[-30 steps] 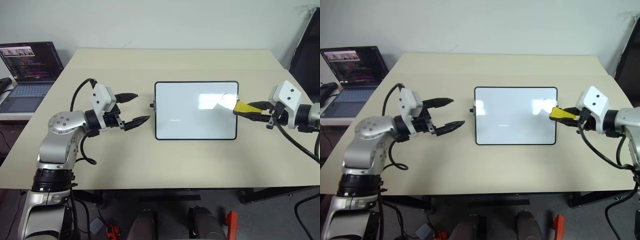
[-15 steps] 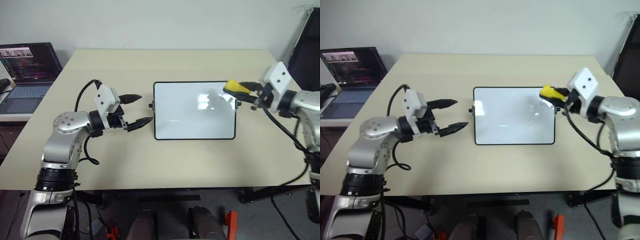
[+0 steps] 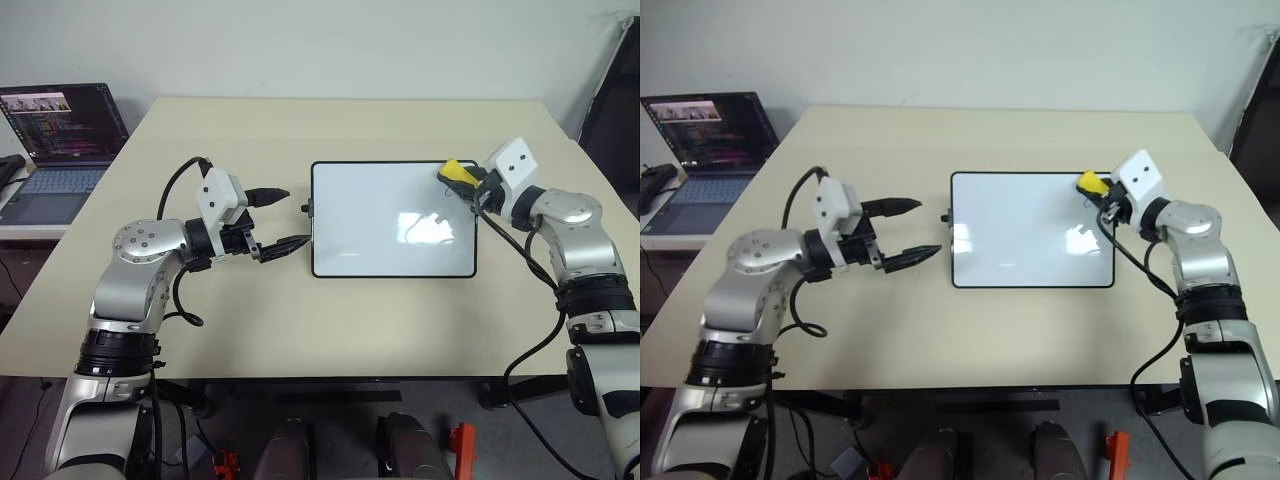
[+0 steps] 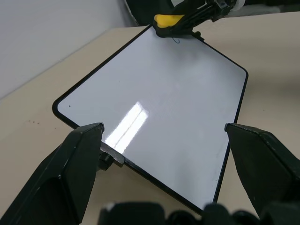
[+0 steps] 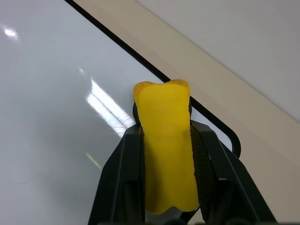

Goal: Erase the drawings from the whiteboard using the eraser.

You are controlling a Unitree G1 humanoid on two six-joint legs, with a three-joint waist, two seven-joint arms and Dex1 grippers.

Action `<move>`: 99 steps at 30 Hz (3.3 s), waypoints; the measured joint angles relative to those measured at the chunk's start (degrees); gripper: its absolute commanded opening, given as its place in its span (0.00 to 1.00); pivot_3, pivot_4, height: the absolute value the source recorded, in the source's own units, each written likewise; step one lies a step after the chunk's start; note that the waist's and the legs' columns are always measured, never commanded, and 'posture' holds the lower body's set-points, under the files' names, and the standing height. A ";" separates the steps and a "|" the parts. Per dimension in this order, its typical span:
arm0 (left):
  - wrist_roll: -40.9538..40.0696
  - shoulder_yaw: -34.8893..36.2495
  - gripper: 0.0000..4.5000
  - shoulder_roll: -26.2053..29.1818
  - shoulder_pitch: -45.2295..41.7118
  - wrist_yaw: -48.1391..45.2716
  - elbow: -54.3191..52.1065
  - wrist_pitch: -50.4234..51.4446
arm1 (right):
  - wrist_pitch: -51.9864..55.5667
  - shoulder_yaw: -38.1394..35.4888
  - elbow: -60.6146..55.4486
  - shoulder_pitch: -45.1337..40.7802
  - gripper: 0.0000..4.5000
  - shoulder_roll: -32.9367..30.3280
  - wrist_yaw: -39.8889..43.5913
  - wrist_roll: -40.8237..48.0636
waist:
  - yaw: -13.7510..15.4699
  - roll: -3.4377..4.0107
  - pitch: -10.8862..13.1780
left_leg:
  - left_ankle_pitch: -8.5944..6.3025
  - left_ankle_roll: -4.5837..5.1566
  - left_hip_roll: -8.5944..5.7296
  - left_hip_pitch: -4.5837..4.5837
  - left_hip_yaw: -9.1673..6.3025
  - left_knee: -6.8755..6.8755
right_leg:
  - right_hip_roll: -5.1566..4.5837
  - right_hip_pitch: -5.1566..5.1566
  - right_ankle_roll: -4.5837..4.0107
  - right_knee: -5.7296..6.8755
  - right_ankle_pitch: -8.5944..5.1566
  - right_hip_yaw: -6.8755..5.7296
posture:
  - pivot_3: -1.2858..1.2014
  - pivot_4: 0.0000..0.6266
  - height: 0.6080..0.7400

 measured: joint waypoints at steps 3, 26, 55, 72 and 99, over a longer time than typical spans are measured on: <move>0.02 0.00 1.00 0.00 0.20 0.01 -0.03 0.01 | -1.88 0.39 0.45 1.74 0.22 0.25 -0.09 -0.62 | -0.09 -0.08 -0.06 | 0.00 0.01 0.01 0.12 0.00 0.03 | 0.01 0.13 0.02 0.02 0.02 0.00 | 0.52 0.24 1.00; 0.30 -0.35 1.00 -0.56 0.03 -0.17 0.50 -0.01 | 6.25 4.82 -13.37 12.62 0.22 3.70 5.60 0.07 | -1.41 -0.42 -0.24 | 0.04 0.07 0.10 1.73 0.13 -0.05 | 0.02 1.59 -0.06 -0.07 -0.26 0.17 | 0.52 0.24 1.00; 0.53 -0.50 1.00 -1.24 -0.33 -0.14 1.11 -0.57 | 9.74 0.86 -7.76 4.54 0.22 0.53 -9.86 -5.03 | -0.46 -0.62 -0.37 | 0.09 0.15 0.04 1.02 0.05 0.00 | -0.03 1.05 0.01 -0.18 -0.17 0.09 | 0.52 0.24 1.00; -2.27 -4.08 1.00 -6.67 -2.11 -1.81 -1.56 1.59 | 37.75 -33.07 -40.45 27.30 0.21 -10.15 -0.20 27.55 | 1.94 -0.06 0.10 | -0.10 0.14 -0.11 -0.31 -0.13 -0.09 | -0.10 -0.10 0.16 -0.24 0.00 -0.09 | 0.52 0.24 1.00; 0.85 -11.41 1.00 -13.11 -2.80 -3.84 1.08 -1.90 | 16.18 -18.41 7.98 19.40 0.21 -10.89 -8.90 8.42 | -0.06 0.01 0.09 | -0.05 0.21 -0.05 -0.09 0.30 -0.03 | -0.02 -0.07 0.17 -0.13 0.05 0.28 | 0.52 0.24 1.00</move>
